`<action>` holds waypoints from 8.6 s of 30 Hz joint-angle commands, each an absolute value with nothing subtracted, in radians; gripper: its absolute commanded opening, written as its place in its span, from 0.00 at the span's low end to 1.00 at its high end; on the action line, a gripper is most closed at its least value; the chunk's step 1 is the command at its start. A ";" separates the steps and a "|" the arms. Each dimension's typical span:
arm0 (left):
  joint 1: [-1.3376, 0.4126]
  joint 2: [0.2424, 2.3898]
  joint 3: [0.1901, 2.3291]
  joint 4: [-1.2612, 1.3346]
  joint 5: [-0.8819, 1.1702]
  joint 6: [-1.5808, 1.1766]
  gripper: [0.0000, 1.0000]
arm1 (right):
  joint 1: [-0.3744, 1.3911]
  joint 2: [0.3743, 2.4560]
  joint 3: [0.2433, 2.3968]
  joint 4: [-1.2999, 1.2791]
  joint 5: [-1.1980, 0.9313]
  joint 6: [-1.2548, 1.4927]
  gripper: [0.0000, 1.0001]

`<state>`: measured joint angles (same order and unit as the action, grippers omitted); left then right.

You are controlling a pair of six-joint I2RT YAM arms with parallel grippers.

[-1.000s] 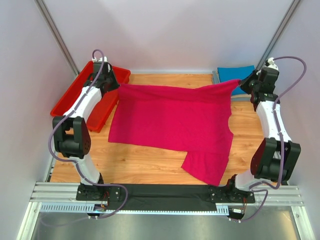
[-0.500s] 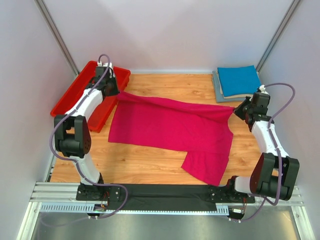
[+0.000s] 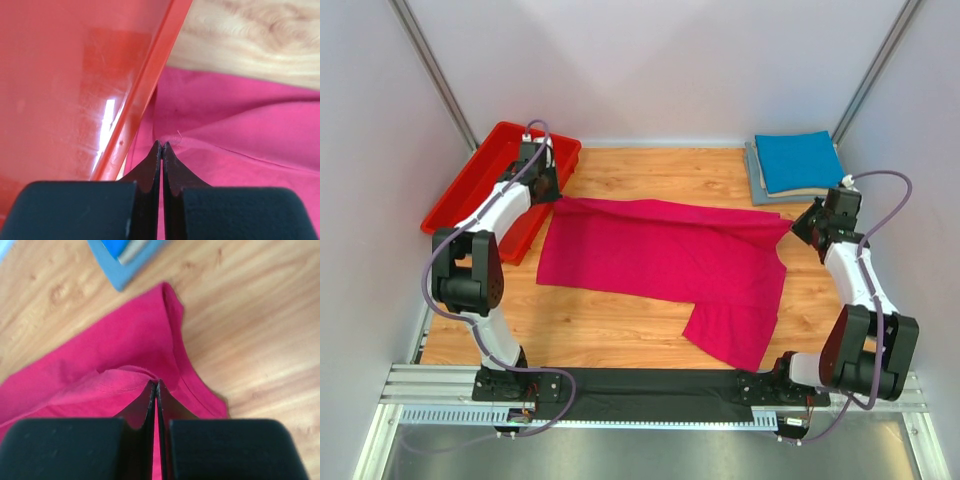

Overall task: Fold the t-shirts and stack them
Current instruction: Flatten the tshirt out, then fold the tshirt

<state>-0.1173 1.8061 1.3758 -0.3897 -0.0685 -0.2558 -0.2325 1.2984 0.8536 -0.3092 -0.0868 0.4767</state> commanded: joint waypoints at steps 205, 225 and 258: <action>-0.164 2.085 1.766 -0.971 -0.031 -0.509 0.53 | -0.104 2.161 1.644 -0.810 -0.520 -0.115 0.42; -0.164 2.062 1.767 -0.980 -0.089 -0.496 0.53 | -0.006 1.912 1.456 -0.787 -0.347 -0.048 0.00; -0.181 2.054 1.689 -0.951 -0.008 -0.474 0.51 | -0.164 1.713 1.229 -0.834 0.054 0.374 0.33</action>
